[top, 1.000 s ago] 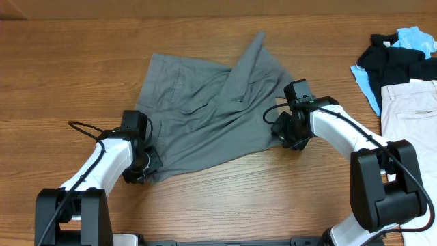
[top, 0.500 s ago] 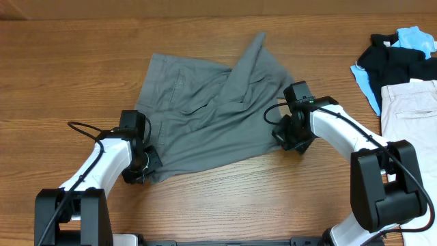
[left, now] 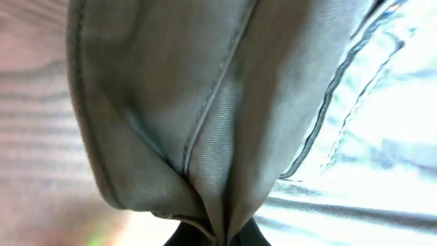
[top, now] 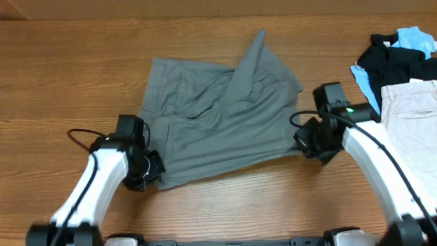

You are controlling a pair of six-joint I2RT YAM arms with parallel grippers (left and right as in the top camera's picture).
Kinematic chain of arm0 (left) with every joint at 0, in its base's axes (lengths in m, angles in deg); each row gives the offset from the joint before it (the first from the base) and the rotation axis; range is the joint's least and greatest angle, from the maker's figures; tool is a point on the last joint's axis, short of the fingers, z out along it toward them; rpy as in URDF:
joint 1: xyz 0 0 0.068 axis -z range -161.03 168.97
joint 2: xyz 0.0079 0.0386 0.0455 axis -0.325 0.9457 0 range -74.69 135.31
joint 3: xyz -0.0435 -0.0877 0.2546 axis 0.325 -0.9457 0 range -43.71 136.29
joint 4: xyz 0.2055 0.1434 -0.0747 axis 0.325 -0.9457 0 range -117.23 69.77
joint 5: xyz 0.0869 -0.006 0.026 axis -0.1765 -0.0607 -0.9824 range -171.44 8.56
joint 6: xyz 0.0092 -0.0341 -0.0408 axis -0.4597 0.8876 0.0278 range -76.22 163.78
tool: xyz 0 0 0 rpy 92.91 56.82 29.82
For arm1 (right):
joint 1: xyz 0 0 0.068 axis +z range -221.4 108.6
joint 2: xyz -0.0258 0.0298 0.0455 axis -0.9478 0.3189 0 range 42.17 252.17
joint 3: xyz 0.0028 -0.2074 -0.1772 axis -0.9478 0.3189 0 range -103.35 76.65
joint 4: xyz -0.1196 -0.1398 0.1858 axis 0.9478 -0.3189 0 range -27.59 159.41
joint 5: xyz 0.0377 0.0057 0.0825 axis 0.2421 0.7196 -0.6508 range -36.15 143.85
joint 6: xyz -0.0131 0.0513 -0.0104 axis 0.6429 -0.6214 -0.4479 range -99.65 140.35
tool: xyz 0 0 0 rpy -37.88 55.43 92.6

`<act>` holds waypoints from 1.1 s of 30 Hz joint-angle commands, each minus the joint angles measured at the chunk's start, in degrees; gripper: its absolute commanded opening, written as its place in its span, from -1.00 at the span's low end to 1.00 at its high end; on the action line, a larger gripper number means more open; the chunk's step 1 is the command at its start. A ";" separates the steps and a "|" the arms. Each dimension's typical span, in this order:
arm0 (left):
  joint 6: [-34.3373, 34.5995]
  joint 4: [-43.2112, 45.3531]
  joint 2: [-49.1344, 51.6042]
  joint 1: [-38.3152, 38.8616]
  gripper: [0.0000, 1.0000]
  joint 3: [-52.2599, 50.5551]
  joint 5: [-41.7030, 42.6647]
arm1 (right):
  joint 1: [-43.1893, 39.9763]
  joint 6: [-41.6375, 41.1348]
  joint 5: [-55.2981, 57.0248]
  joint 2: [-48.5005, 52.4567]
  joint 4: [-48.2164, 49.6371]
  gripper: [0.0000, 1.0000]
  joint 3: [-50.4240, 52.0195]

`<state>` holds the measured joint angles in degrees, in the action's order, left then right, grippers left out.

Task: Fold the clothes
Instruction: 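Lift the shorts with both grippers and stretch them apart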

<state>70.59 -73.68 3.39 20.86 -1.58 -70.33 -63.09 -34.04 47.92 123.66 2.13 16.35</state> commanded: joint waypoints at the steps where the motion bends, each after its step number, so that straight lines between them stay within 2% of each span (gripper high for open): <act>1: -1.09 -3.26 -6.62 0.00 -0.92 -0.02 -1.36 | -0.72 -4.61 5.55 -6.05 -3.30 -0.93 0.17; 9: -1.09 -13.29 -20.85 0.00 -0.92 3.61 -0.52 | -0.72 -6.78 5.92 -20.20 -10.27 -0.93 0.17; 13: -1.09 -16.37 -24.68 0.00 -0.92 5.53 -0.28 | -0.72 -6.75 6.56 -26.82 -11.37 -0.93 -0.61; 16: -1.11 -18.14 -25.81 0.00 -0.92 6.32 3.30 | -0.72 -6.78 7.45 -30.58 -13.09 -0.93 -2.45; 25: -1.07 -19.15 -27.04 0.00 -0.92 11.41 5.14 | -0.72 -7.15 12.70 -33.55 -18.16 -0.93 -8.83; 33: -0.87 -18.82 -27.63 0.00 -0.92 18.32 3.37 | -0.72 -7.13 14.05 -33.38 -16.76 -0.93 -9.97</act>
<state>70.57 -92.70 -23.67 20.86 14.49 -62.35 -63.06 -40.75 55.22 90.66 -15.14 8.22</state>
